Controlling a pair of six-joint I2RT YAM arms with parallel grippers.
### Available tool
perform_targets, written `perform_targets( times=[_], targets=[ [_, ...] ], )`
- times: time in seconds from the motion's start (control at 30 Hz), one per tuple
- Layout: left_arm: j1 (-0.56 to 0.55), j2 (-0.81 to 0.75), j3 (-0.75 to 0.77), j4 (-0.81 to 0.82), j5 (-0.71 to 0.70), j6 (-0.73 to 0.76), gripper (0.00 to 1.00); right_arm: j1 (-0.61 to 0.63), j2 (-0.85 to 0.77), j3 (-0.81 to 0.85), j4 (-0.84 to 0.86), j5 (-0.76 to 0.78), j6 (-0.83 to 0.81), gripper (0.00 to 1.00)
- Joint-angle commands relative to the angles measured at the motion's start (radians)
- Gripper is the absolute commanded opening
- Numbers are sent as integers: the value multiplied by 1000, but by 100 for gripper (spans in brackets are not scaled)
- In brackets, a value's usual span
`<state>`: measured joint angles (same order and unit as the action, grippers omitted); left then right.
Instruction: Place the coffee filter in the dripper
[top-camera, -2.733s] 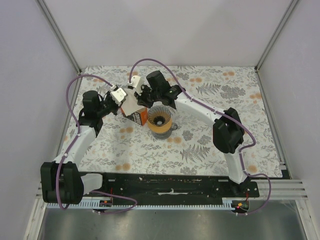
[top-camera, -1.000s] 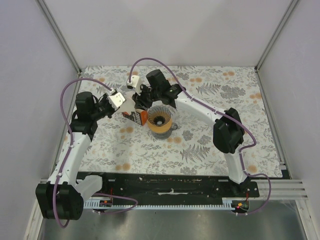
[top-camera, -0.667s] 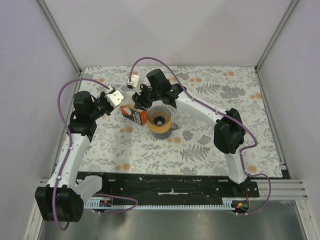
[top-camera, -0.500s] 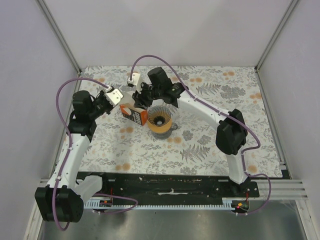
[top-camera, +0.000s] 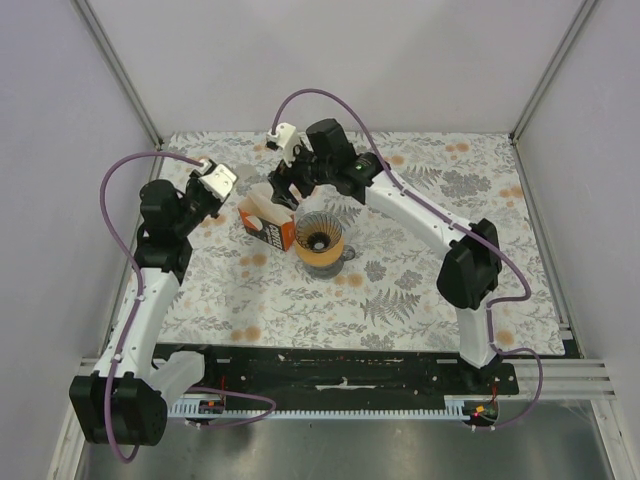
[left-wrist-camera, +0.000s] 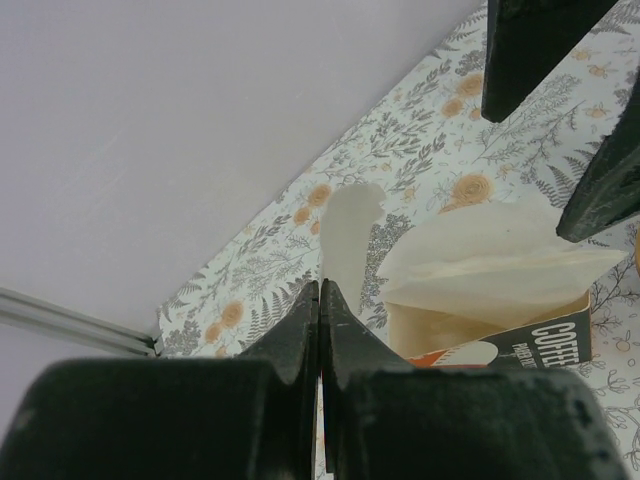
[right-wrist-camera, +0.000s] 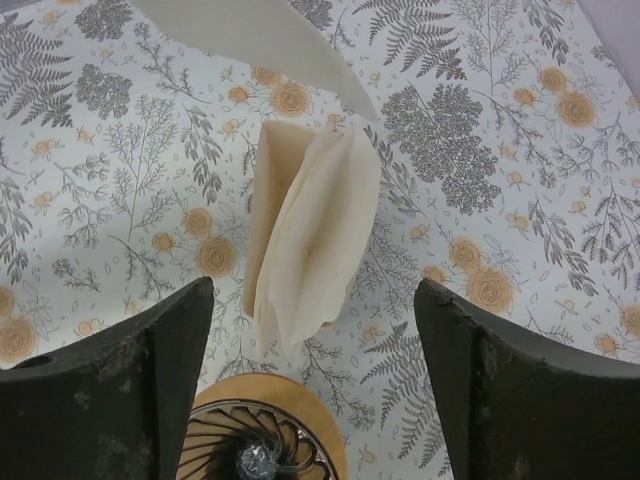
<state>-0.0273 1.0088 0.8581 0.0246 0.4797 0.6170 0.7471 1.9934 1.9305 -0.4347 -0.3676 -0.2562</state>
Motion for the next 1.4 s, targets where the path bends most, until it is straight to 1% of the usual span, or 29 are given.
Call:
perform_targets(
  times=[0.0,0.17,0.27,0.3,0.37,0.43,0.47,0.5,0.57,0.6,0.63,0.8,0.9,1.0,1.23,1.37],
  targets=[
    [6,-21,36,80,-29,-71,2,-3,67,97,-62,19,63,92],
    [6,-21,33,83,-21,-72,2,-2,114,127,-76,-23,72,98],
    [6,-22,33,84,-12,-76,2,3,137,154,-94,-31,69,98],
    [6,-21,32,84,-12,-77,2,6,145,160,-101,-18,66,97],
    [6,-21,30,87,-10,-80,2,9,165,170,-102,-2,61,91],
    [6,-21,30,87,-6,-83,2,11,182,188,-105,-4,60,79],
    [6,-22,32,87,-4,-83,2,12,189,197,-104,-7,57,69],
    [6,-22,32,87,-3,-83,2,14,192,205,-104,-5,52,56],
    [6,-22,30,87,-3,-80,2,21,196,209,-102,4,43,27],
    [4,-22,30,89,-4,-82,2,21,196,208,-102,6,35,21],
    [4,-24,29,89,-6,-80,2,26,194,206,-102,4,25,18],
    [4,-22,25,90,-6,-77,2,29,177,186,-104,-14,0,17],
    [6,-22,25,94,-6,-74,2,31,176,183,-105,-36,-8,14],
    [4,-18,25,97,-4,-71,2,41,188,186,-111,-33,-23,0],
    [6,-15,25,104,-6,-72,2,51,199,196,-114,-25,-83,0],
    [4,-15,27,112,-1,-72,2,51,238,197,-125,4,-98,0]
  ],
)
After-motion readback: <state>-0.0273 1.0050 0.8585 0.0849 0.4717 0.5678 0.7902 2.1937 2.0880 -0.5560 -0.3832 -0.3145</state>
